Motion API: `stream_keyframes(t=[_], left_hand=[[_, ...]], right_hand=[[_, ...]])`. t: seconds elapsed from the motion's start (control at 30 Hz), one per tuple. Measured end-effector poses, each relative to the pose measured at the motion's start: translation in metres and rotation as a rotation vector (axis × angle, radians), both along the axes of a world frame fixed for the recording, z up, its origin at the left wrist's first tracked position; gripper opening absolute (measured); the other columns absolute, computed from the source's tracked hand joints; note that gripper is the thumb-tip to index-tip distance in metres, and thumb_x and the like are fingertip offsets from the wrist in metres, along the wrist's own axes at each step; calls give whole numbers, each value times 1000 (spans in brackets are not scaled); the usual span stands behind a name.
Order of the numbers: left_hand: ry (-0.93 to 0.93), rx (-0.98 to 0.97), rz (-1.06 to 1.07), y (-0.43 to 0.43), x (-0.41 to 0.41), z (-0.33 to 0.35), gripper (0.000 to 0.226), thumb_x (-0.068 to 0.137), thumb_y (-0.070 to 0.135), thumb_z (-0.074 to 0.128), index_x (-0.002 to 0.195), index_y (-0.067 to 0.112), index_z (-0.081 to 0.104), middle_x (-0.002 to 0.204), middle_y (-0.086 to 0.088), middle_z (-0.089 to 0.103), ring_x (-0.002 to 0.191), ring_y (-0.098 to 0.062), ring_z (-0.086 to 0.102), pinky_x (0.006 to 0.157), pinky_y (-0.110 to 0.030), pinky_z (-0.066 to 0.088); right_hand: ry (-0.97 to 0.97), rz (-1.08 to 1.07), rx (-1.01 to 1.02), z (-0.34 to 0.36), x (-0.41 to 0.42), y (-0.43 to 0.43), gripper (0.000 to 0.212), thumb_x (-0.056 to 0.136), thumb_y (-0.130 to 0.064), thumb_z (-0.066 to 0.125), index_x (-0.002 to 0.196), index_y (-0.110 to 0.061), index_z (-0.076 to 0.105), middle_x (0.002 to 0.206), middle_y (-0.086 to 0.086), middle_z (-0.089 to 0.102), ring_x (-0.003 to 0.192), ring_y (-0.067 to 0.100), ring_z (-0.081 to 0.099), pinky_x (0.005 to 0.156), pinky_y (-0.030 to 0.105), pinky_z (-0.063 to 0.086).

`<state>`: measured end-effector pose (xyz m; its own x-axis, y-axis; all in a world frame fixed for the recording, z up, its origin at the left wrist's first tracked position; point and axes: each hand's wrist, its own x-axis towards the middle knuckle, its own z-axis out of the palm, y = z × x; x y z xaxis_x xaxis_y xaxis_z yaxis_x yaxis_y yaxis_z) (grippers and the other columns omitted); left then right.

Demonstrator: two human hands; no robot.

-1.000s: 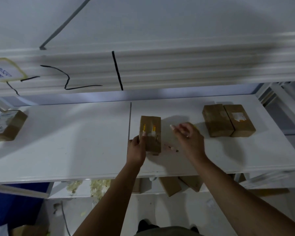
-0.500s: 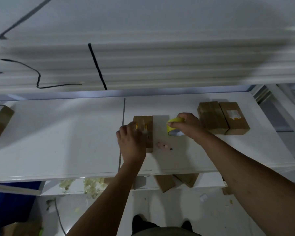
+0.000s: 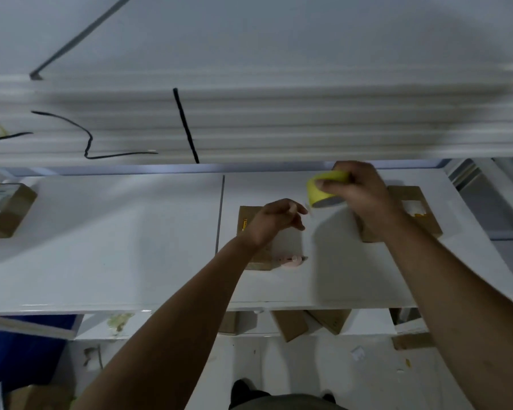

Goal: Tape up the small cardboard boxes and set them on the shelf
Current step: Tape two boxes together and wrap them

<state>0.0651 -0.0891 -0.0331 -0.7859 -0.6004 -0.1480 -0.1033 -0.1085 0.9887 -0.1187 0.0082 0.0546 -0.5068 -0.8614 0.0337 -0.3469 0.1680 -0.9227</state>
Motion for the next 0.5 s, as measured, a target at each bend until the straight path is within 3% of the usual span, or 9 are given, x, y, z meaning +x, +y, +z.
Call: stream_keyframes(t=[0.07, 0.13, 0.2, 0.3, 0.4, 0.5], left_hand=[[110, 174, 100, 3, 0, -3, 23, 114, 14, 47, 108, 5, 67, 88, -2, 72, 91, -17, 75, 92, -30, 61], [182, 289, 190, 7, -4, -5, 17, 112, 16, 51, 115, 9, 67, 103, -2, 75, 105, -24, 74, 94, -33, 61], [249, 398, 218, 13, -7, -5, 28, 113, 20, 51, 139, 14, 58, 135, -9, 69, 123, -27, 69, 98, -34, 60], [345, 670, 78, 30, -6, 1, 49, 112, 34, 45, 159, 17, 45, 161, -15, 51, 140, -29, 59, 111, -41, 53], [406, 875, 74, 54, 3, 3, 65, 99, 51, 59, 154, 16, 56, 158, -11, 57, 139, -26, 60, 108, -38, 51], [393, 1016, 130, 74, 10, -5, 53, 93, 46, 68, 133, 12, 70, 129, -10, 70, 118, -24, 65, 104, -38, 51]], right_hand=[[-130, 4, -23, 6, -12, -2, 19, 75, -23, 90, 82, -13, 75, 81, -6, 72, 81, 10, 72, 80, 30, 51], [-183, 33, -23, 5, -14, -1, 21, 77, -22, 89, 88, -9, 77, 86, -2, 74, 88, 12, 73, 88, 33, 50], [-194, 103, -32, 4, -7, 1, 41, 75, -25, 85, 87, 10, 65, 81, 12, 56, 84, 24, 61, 83, 38, 41], [-259, 227, -36, 5, 10, 5, 35, 77, -24, 79, 70, -4, 51, 75, 13, 38, 76, 24, 44, 74, 38, 29], [-356, 298, -64, 1, 21, 16, 29, 80, -20, 75, 68, -10, 51, 71, 11, 34, 71, 20, 44, 65, 34, 30], [-465, 365, -76, -6, 27, 30, 27, 83, -16, 71, 64, -18, 52, 67, 1, 35, 66, 11, 44, 60, 25, 34]])
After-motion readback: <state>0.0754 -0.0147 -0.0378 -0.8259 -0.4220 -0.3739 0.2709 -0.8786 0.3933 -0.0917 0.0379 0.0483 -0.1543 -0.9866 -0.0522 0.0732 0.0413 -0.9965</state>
